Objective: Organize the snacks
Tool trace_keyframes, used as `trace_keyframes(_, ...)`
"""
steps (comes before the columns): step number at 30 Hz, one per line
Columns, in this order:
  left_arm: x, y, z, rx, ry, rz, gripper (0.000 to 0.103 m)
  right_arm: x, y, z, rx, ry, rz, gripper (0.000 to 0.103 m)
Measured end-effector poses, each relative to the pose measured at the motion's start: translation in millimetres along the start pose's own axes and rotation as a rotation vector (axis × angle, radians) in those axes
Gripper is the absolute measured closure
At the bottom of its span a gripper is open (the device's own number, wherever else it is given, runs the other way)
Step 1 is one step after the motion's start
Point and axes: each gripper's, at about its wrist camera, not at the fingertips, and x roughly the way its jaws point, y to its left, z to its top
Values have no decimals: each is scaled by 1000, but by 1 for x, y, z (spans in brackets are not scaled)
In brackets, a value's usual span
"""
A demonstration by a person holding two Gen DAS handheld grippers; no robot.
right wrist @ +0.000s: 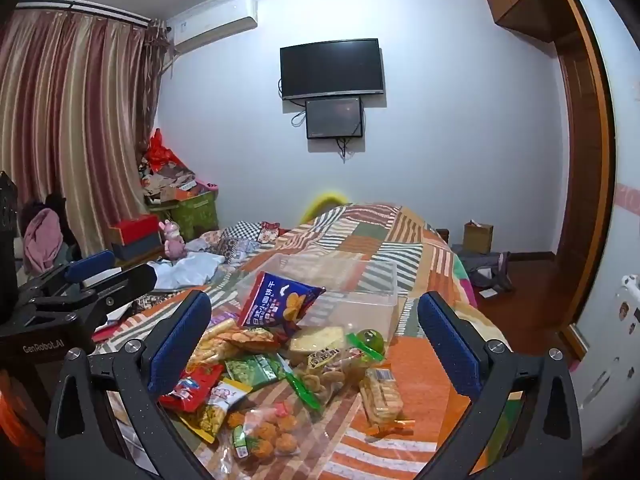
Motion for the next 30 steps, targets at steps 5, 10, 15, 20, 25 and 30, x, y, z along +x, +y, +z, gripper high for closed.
trace_keyframes(5,-2,1,6,-1,2,1,0,2,1,0,-5,4,-1,0)
trace_keyframes(10,-4,-4,4,21,-4,6,0,2,4,1,-1,2,3,0)
trace_keyframes(15,-6,-4,4,18,-5,7,0,0,11,0,-5,-1,2,0)
trace_keyframes(20,-7,-2,4,17,-7,9,0,-2,4,2,10,-4,19,0)
trace_keyframes(25,-8,0,5,16,-9,10,0,-5,5,4,6,-6,24,0)
trace_keyframes(30,-8,0,4,17,-11,13,0,-5,6,5,6,-7,25,0)
